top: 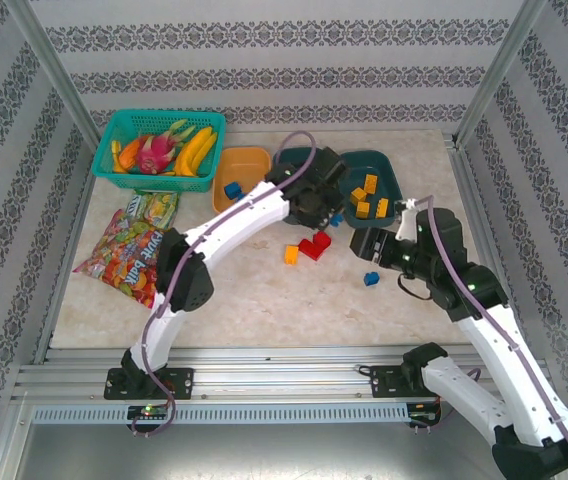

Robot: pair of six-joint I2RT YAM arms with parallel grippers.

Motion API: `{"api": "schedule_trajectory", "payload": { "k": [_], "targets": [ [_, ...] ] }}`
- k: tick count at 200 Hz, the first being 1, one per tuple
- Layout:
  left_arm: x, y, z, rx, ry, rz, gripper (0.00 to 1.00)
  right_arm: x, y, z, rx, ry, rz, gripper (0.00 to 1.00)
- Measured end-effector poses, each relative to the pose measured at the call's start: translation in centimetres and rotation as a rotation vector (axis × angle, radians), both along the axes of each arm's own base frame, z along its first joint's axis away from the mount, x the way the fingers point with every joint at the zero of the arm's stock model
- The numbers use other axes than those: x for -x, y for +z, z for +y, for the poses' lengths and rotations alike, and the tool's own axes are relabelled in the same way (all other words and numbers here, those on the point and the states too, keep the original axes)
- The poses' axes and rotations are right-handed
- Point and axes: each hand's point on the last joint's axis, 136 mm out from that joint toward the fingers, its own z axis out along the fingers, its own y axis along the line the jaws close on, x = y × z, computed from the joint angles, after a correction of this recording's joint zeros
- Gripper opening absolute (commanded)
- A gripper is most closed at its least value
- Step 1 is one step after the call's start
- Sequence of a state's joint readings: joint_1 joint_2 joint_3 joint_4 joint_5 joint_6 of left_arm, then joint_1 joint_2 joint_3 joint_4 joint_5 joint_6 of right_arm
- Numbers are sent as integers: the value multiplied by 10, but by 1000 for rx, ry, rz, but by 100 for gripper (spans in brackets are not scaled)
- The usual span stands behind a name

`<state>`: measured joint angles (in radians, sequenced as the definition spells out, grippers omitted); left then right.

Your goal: Sort the legos into containers by color

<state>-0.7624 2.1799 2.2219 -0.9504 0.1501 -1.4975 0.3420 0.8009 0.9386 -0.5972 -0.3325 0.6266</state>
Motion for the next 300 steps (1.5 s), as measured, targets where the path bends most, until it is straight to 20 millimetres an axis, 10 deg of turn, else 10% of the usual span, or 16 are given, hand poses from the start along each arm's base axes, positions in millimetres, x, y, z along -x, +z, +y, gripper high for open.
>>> {"api": "schedule_trajectory", "payload": {
  "k": [92,148,231,300],
  "targets": [
    [-89,-8,139,-182,-198,-145,33,-85,-17,80,-144,103,-103,76],
    [-146,-77,198,-248,-238,-114,32,-146,-43,122,-129,69,-85,97],
    [-202,-103,210,-260,-225,-225,34,-175,-42,138,-147,48,-87,97],
    [-201,-126,211,-264,-227,-186,50,-171,-57,132,-109,30,-24,96]
  ]
}}
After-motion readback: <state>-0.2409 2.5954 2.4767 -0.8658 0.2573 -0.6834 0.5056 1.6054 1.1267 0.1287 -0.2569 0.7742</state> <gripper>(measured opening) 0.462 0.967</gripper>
